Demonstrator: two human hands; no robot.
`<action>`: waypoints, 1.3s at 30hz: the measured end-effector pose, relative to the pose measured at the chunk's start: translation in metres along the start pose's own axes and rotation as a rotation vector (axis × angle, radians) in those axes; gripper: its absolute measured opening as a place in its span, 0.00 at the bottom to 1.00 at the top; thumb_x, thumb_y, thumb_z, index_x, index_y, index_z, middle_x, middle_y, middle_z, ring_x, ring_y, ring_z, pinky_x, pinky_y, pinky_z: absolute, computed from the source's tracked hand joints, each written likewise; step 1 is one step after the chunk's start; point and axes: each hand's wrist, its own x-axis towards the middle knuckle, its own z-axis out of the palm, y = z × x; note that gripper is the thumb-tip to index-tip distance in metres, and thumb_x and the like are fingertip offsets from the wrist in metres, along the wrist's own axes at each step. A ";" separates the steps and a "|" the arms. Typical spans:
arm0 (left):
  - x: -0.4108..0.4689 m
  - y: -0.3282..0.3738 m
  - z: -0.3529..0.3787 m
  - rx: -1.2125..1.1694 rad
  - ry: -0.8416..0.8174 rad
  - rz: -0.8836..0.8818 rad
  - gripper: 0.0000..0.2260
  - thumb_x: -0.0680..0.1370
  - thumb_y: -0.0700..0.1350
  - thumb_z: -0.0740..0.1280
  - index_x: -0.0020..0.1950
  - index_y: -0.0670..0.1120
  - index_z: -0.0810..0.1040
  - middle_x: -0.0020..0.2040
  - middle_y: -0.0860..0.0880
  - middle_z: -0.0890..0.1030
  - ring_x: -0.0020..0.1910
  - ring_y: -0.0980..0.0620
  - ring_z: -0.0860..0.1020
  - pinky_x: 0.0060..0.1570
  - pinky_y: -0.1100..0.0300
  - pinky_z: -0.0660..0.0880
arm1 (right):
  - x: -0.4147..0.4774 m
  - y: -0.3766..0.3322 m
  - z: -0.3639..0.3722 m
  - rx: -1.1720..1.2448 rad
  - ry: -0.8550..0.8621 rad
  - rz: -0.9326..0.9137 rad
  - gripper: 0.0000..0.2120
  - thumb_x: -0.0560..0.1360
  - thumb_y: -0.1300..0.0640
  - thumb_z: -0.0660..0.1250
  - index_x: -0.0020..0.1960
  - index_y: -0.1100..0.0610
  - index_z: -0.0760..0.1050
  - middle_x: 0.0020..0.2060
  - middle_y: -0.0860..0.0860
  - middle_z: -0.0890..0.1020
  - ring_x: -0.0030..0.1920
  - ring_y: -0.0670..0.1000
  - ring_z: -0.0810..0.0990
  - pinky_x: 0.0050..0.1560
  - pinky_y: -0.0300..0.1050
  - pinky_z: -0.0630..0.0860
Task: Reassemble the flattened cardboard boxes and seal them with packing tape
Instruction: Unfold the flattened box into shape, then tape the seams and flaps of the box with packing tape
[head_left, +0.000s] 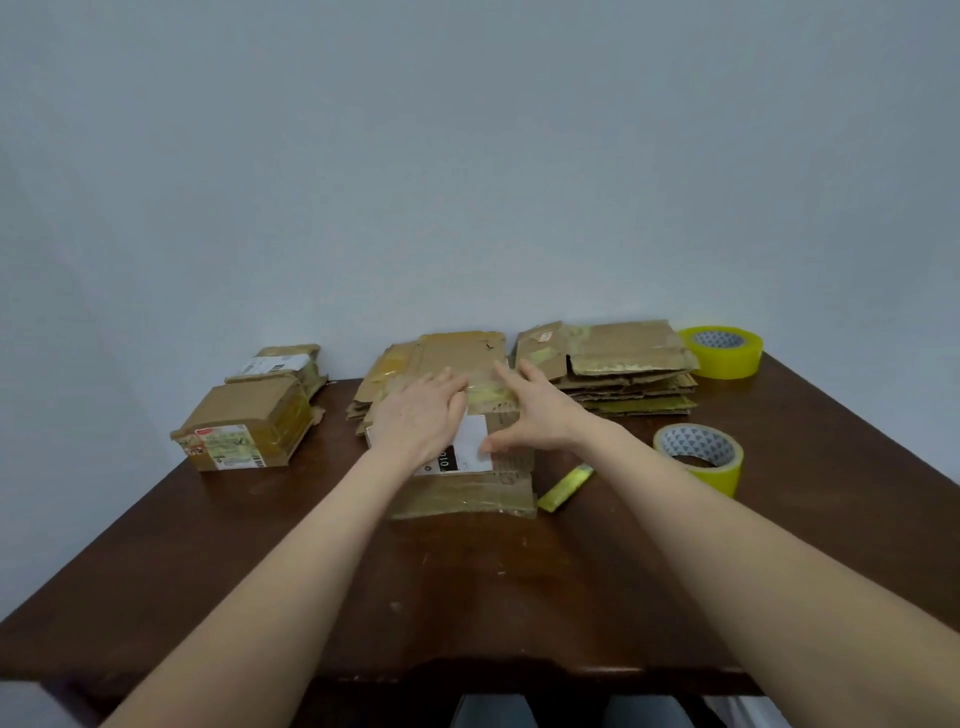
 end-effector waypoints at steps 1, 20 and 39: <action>0.001 -0.001 0.001 -0.009 0.002 -0.004 0.20 0.83 0.52 0.46 0.75 0.54 0.62 0.77 0.53 0.60 0.75 0.52 0.59 0.72 0.52 0.59 | -0.006 0.007 -0.001 0.039 0.017 0.026 0.56 0.65 0.43 0.77 0.79 0.50 0.43 0.78 0.52 0.44 0.77 0.55 0.52 0.73 0.55 0.60; -0.005 -0.015 -0.009 -0.149 0.079 0.094 0.16 0.82 0.48 0.54 0.66 0.49 0.75 0.64 0.50 0.76 0.61 0.52 0.74 0.57 0.56 0.70 | -0.043 0.027 -0.055 0.156 0.549 0.171 0.15 0.80 0.53 0.60 0.63 0.56 0.77 0.57 0.57 0.80 0.60 0.58 0.77 0.55 0.47 0.71; 0.020 -0.033 -0.024 -1.246 0.173 -0.458 0.12 0.77 0.49 0.68 0.35 0.46 0.77 0.36 0.48 0.80 0.38 0.50 0.77 0.41 0.57 0.72 | 0.050 -0.076 -0.056 0.280 0.078 -0.174 0.20 0.76 0.46 0.66 0.46 0.65 0.76 0.36 0.55 0.71 0.36 0.52 0.68 0.36 0.42 0.63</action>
